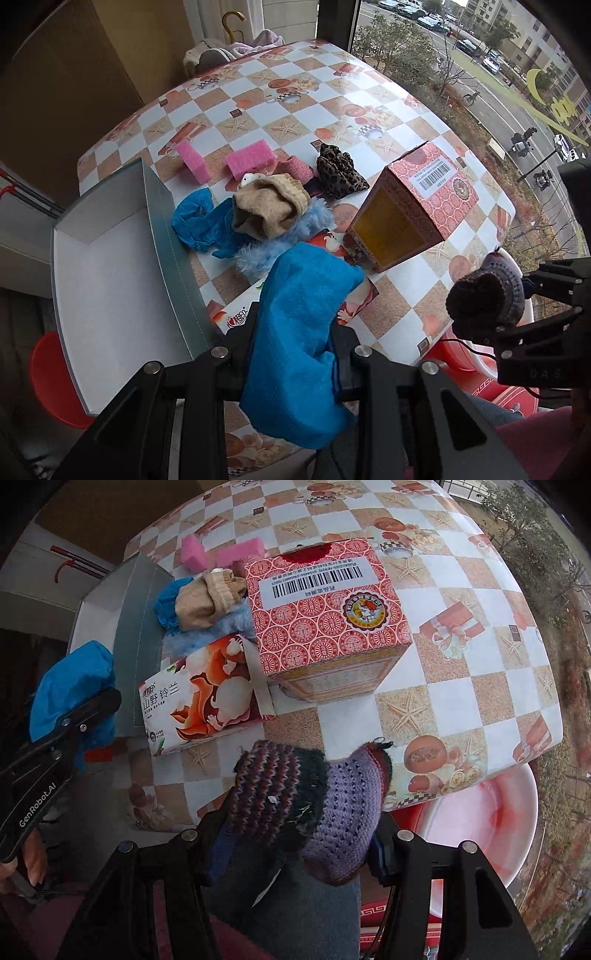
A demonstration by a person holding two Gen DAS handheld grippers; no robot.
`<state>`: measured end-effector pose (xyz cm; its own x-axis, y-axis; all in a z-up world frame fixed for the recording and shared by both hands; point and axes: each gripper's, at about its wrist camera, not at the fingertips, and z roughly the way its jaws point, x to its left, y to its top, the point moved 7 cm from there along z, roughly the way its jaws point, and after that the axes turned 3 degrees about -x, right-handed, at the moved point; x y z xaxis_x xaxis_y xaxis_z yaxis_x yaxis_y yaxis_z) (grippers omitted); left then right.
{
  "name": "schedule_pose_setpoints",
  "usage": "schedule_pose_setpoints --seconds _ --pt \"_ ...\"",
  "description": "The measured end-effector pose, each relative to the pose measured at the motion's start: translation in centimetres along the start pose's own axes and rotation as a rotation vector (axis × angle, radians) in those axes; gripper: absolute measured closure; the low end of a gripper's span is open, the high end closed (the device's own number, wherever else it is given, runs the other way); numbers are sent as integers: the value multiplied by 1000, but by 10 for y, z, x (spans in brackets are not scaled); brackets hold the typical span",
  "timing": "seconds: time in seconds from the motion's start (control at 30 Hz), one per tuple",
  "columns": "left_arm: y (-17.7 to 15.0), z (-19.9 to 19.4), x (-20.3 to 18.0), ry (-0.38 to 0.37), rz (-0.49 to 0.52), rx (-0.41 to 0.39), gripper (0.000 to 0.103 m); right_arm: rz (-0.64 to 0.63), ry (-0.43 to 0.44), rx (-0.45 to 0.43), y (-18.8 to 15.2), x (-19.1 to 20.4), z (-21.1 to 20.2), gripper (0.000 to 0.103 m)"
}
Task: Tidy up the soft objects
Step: 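Carry the blue bag and knitted hat over the white box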
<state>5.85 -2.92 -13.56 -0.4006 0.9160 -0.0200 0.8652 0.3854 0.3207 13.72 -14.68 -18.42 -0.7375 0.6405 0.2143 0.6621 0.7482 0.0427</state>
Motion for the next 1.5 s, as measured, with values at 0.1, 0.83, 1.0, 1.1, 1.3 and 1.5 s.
schedule_pose_setpoints --seconds 0.1,0.83,1.0,1.1,1.3,1.5 --pt "-5 -6 11 11 -29 -16 70 -86 -11 -13 3 24 -2 43" --pt "-51 -19 130 115 -337 -44 70 -357 -6 -36 46 141 -5 43" --pt "-60 -17 146 130 -386 -39 70 -407 -6 -30 55 163 -1 43" --pt "-65 -16 156 139 -415 -34 70 -445 -8 -29 58 177 0 43" --pt "-72 -13 173 158 -457 -21 70 -498 2 -29 67 203 3 43" --pt "-75 -8 186 175 -486 -6 69 -515 22 -39 75 221 5 43"
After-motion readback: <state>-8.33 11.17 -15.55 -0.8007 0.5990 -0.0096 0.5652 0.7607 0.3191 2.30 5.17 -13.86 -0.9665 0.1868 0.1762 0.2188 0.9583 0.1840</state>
